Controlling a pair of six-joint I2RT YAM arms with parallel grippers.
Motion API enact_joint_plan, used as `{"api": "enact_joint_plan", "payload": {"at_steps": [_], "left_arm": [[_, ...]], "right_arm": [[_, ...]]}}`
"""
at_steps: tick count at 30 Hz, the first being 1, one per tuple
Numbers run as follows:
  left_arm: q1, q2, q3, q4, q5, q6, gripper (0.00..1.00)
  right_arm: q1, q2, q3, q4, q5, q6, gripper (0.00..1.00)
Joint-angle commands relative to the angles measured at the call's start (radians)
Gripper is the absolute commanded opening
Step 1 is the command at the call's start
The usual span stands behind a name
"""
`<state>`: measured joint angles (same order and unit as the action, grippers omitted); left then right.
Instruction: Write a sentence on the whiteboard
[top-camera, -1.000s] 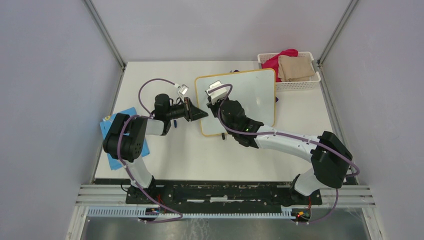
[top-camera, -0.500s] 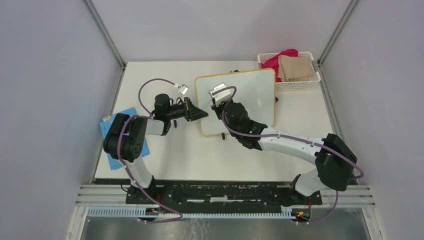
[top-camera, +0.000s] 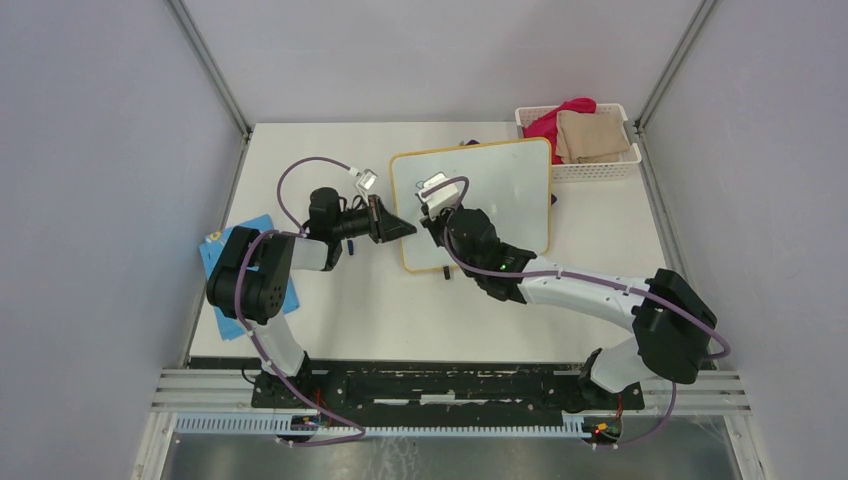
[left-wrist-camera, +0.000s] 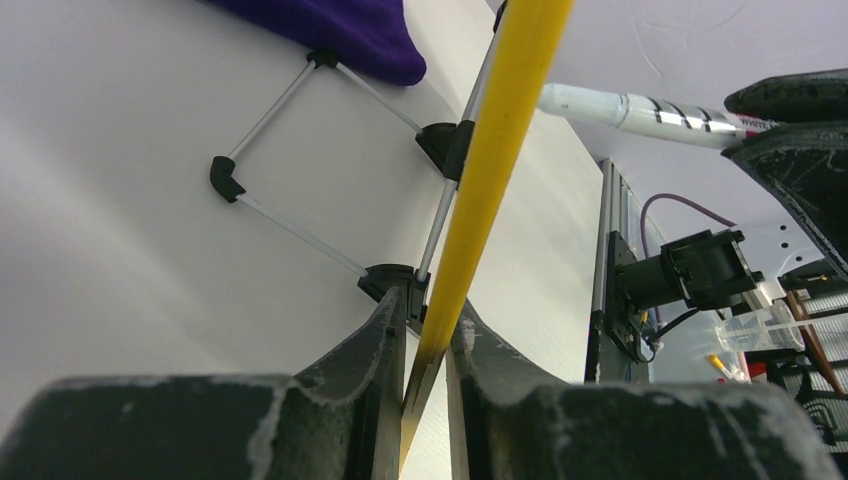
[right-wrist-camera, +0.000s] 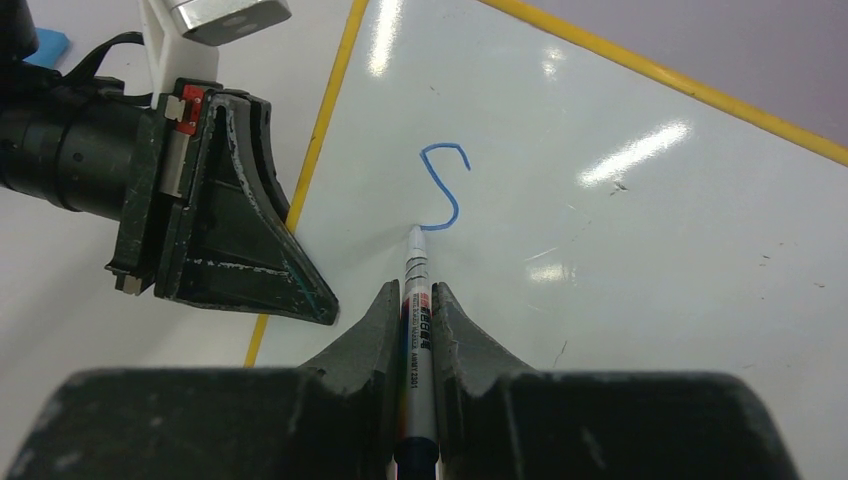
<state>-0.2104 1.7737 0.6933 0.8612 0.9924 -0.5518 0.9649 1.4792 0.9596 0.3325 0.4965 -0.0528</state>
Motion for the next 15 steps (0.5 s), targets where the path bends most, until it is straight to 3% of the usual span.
{"api": "enact_joint_plan", "payload": {"at_steps": [1,15], "left_arm": [[0.002,-0.034,-0.007,-0.01,-0.02,0.032,0.02],[0.002,-0.031,-0.005,-0.011,-0.02,0.033,0.02]], "right_arm": [[0.008,0.011,0.032,0.006,-0.024,0.004,0.0],[0.01,0.063,0.123,0.02,-0.027,0.019,0.0]]}}
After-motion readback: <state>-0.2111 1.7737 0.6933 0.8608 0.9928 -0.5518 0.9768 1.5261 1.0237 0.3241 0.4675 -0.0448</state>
